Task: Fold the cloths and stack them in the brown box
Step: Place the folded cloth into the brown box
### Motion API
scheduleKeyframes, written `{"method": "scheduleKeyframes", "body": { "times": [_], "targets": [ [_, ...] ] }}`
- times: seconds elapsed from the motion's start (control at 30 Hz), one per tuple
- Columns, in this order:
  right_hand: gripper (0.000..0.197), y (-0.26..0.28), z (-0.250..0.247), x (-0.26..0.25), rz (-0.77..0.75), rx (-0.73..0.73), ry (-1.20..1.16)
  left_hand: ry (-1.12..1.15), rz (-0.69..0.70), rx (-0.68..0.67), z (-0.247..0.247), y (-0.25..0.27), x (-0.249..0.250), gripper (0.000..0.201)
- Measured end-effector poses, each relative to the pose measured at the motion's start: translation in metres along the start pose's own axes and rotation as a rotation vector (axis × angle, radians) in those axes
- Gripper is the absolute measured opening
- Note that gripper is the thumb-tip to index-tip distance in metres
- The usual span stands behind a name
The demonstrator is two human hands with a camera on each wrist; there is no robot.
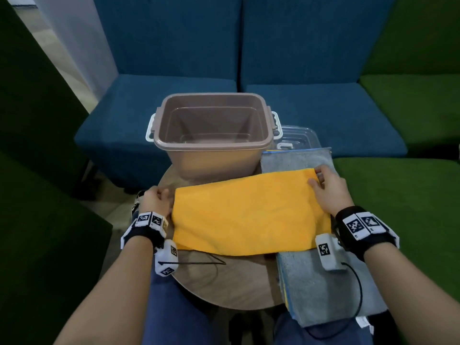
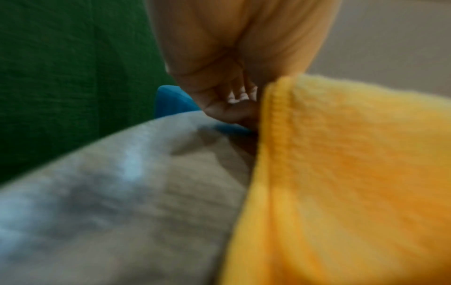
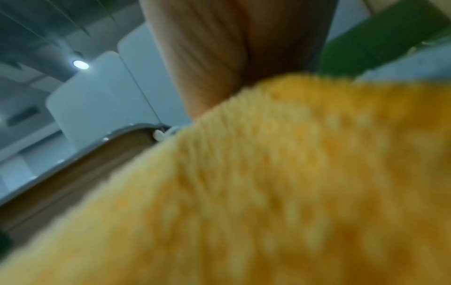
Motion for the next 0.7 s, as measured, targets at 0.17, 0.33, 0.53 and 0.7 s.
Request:
{"method": "scheduleKeyframes", "body": {
  "times": [0.17,0.33,0.53,0.7],
  "targets": [
    [0.035,0.016,-0.015,0.012,0.183,-0.027,-0.058,0.232,-0.249,-0.235,0.013,0.019,-0.023,0.037],
    [0.049,0.059,-0.012,0.020,0.170,-0.095,-0.009,-0.109,0.034,-0.393,0.013,0.055,-0.018,0.032],
    [0.041,0.083,-0.014,0.010,0.065,-0.109,0.020,-0.216,0.135,-0.434,0.011,0.081,-0.005,0.023],
    [0.042,0.093,-0.030,0.019,0.112,-0.100,0.051,-0.053,-0.001,-0.333,-0.007,0.075,-0.015,0.026]
  ]
}}
Point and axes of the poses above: each hand's wrist, its own y-axis away from the middle knuckle, its own z-axis out of the palm, x = y × z, the point moved 10 cm from there along -y, towards the middle knuckle, and after that the axes turned 12 degrees about x, right-handed, at the moved point
